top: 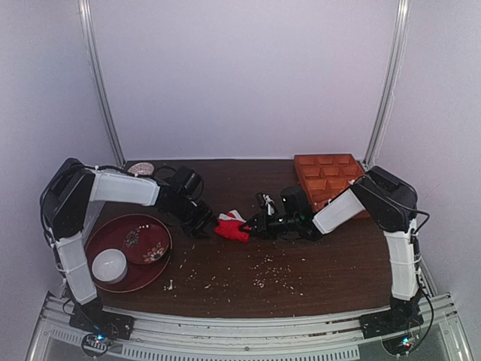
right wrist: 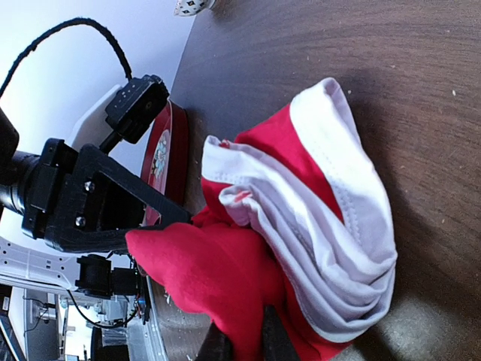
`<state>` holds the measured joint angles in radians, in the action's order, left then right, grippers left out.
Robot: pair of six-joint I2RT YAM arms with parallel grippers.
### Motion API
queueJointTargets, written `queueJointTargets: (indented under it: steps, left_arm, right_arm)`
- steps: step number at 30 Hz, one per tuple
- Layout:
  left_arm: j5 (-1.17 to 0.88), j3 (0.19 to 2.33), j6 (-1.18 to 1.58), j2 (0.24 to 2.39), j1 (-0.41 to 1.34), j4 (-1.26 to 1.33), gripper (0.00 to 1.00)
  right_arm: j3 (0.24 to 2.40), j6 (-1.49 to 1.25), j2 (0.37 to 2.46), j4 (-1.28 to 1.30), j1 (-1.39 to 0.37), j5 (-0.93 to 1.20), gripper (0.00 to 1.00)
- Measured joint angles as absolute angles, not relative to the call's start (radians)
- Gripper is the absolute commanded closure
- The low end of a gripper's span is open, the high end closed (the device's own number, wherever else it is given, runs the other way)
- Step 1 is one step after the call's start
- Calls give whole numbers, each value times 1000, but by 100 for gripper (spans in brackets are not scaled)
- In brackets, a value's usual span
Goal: Roll the underwear
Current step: Roll the underwear at the center of the board.
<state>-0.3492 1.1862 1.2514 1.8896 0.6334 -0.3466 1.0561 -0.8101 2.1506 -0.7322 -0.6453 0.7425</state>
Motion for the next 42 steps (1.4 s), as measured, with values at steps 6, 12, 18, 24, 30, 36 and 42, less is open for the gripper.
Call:
queueJointTargets:
  steps: [6, 12, 18, 24, 30, 36, 42]
  left_arm:
    - [-325, 1188, 1230, 1864, 616, -379, 51]
    - [-288, 1188, 1213, 1808, 588, -413, 52]
    - [-268, 1188, 1184, 1761, 568, -419, 52]
    - [-286, 1172, 1172, 1759, 571, -361, 53]
    - [-324, 1172, 1159, 1773, 590, -277, 54]
    - [-361, 1186, 1151, 1842, 630, -245, 56]
    - [-363, 1213, 1148, 1877, 651, -268, 56]
  right_arm:
    - [1091, -827, 2154, -680, -638, 768, 100]
    - [1141, -817, 2162, -594, -632, 790, 100]
    - [1189, -801, 2166, -494, -628, 793, 100]
    - [1231, -779, 2166, -396, -625, 790, 100]
    - [1275, -754, 2166, -295, -624, 783, 100]
    - [1286, -739, 2166, -263, -624, 781, 100]
    - [1290, -733, 2166, -249, -624, 781, 100]
